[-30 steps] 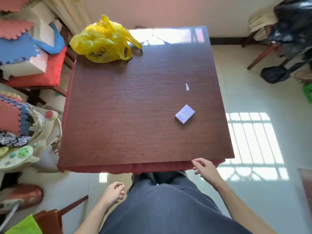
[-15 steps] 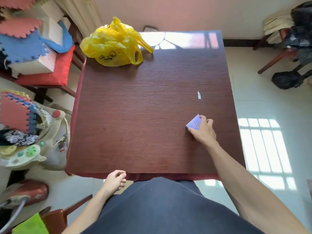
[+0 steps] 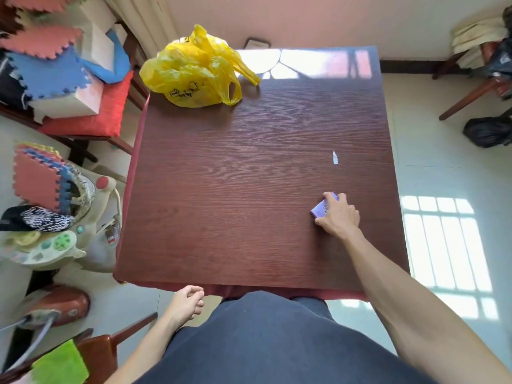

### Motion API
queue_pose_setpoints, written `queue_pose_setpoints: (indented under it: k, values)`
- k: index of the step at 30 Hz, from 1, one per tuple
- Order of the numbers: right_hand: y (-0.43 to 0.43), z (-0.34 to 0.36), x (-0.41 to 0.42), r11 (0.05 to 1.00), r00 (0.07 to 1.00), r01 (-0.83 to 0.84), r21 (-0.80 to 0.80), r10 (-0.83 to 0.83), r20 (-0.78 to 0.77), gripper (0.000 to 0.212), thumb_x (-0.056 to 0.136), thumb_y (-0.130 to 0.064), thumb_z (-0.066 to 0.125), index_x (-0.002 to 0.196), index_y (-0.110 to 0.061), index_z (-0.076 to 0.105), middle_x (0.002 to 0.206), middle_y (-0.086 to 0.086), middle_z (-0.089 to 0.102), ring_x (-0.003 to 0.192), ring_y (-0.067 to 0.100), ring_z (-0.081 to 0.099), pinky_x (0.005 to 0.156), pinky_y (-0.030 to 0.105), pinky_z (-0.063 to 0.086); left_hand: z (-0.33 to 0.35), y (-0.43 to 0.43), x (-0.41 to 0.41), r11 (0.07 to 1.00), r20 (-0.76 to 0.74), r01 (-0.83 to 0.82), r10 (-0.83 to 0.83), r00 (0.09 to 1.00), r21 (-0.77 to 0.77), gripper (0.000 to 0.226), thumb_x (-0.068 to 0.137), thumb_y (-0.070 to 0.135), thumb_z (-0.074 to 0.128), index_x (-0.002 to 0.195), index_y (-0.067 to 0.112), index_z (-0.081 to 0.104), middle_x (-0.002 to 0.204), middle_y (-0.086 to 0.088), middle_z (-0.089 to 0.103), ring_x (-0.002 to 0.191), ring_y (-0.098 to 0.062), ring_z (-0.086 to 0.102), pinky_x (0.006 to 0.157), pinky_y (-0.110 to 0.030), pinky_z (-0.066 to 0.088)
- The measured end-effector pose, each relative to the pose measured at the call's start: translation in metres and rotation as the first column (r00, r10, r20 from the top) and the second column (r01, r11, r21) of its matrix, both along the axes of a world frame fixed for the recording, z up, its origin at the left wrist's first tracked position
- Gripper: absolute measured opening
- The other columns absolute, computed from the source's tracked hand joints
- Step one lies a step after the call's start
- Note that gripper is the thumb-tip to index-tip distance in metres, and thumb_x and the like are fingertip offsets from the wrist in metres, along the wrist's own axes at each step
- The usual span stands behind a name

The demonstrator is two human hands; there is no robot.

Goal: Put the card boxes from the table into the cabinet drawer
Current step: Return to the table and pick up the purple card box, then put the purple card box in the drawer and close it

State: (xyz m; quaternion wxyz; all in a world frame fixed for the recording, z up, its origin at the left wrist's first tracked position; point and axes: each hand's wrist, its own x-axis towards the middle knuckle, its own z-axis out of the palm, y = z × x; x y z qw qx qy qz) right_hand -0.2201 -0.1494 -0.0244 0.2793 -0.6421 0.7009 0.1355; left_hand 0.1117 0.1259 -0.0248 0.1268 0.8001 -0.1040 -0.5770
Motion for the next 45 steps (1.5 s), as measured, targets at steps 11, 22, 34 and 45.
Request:
queue_pose_setpoints:
  k: [11, 22, 34, 45]
  values:
    - [0.066, 0.008, -0.013, 0.933, 0.837, 0.35, 0.083, -0.351, 0.419, 0.069, 0.071, -0.062, 0.063, 0.134, -0.038, 0.047, 0.119, 0.0, 0.046, 0.096, 0.017, 0.058, 0.08, 0.032, 0.044, 0.015, 0.015, -0.019, 0.997, 0.014, 0.072, -0.072, 0.997, -0.028, 0.016, 0.1, 0.008, 0.049, 0.112, 0.0, 0.056, 0.075, -0.011, 0.053, 0.051, -0.015, 0.043, 0.05, -0.024, 0.028]
    - [0.226, 0.028, -0.053, 0.478, 0.066, 0.747, 0.462, -0.744, 0.665, 0.061, 0.079, -0.063, 0.044, 0.107, -0.016, 0.071, 0.102, 0.014, 0.078, 0.06, 0.015, 0.065, 0.04, 0.021, 0.036, 0.01, 0.039, 0.005, 0.884, 0.037, 0.468, -0.467, 0.884, -0.013, 0.016, 0.099, 0.001, 0.046, 0.11, -0.004, 0.057, 0.066, -0.012, 0.053, 0.054, -0.018, 0.046, 0.047, -0.022, 0.037]
    - [0.506, 0.044, -0.041, -0.12, -0.683, 0.682, 0.721, -0.456, 0.57, 0.086, 0.077, -0.087, 0.033, 0.115, -0.021, 0.073, 0.107, 0.018, 0.078, 0.093, 0.033, 0.077, 0.082, 0.048, 0.052, -0.04, 0.017, -0.06, 0.396, -0.035, 0.917, -0.917, 0.398, 0.052, 0.017, 0.099, 0.004, 0.047, 0.111, -0.005, 0.055, 0.061, -0.009, 0.053, 0.048, -0.016, 0.044, 0.045, -0.021, 0.032]
    - [0.666, 0.036, -0.064, -0.462, -0.814, 0.566, 0.683, -0.177, 0.554, 0.08, 0.07, -0.082, 0.051, 0.115, -0.019, 0.074, 0.106, 0.02, 0.077, 0.1, 0.038, 0.075, 0.081, 0.043, 0.047, -0.001, 0.046, -0.281, -0.189, 0.034, 0.978, -0.982, -0.187, -0.085, 0.019, 0.099, 0.017, 0.047, 0.11, 0.009, 0.06, 0.085, -0.012, 0.066, 0.063, -0.018, 0.058, 0.054, -0.025, 0.042]
